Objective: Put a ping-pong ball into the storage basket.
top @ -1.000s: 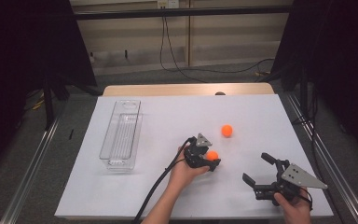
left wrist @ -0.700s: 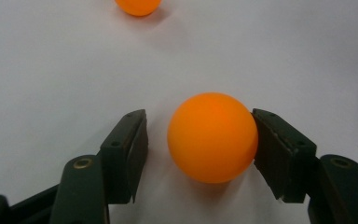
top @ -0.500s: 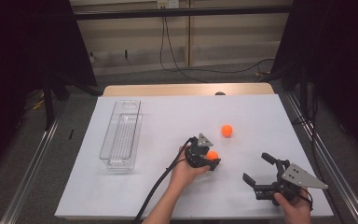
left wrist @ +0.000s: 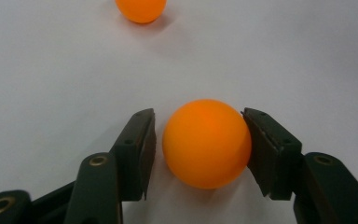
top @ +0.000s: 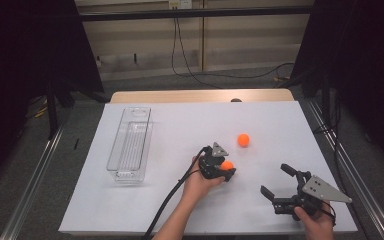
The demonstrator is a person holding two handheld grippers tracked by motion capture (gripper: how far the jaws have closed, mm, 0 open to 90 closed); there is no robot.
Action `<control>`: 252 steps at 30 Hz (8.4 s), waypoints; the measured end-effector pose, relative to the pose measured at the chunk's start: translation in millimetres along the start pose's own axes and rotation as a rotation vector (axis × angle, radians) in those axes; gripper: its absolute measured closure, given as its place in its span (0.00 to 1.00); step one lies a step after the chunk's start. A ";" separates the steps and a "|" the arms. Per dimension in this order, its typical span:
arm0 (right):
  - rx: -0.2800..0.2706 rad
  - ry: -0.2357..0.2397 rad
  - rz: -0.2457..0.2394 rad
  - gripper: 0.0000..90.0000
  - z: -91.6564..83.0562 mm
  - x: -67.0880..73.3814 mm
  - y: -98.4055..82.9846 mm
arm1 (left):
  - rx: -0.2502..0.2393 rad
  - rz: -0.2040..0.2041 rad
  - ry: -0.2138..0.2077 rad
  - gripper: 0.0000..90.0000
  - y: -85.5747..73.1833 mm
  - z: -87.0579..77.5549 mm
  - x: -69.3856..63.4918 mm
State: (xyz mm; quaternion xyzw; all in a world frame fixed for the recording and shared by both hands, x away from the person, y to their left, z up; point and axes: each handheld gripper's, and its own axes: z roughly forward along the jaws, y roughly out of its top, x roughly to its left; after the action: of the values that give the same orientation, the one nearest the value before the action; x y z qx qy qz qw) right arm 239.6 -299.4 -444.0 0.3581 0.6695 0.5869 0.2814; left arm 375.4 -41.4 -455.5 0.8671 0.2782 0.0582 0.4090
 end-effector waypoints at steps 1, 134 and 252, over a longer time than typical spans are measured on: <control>0.000 0.000 -0.001 0.01 0.0 0.0 0.0 | -0.001 -0.001 0.000 0.52 0.4 -0.7 0.0; 0.009 0.006 -0.012 0.01 1.8 0.7 -0.9 | -0.006 -0.190 0.016 0.56 -0.7 -89.2 52.8; -0.003 0.001 0.001 0.01 0.4 -1.8 -0.2 | -0.035 -0.275 0.132 0.56 -9.9 -137.6 94.2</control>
State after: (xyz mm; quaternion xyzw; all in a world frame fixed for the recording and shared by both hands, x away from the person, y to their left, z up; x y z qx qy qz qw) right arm 240.9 -300.7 -444.3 0.3576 0.6686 0.5881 0.2814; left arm 404.8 106.7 -384.2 0.8079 0.4196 0.0635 0.4088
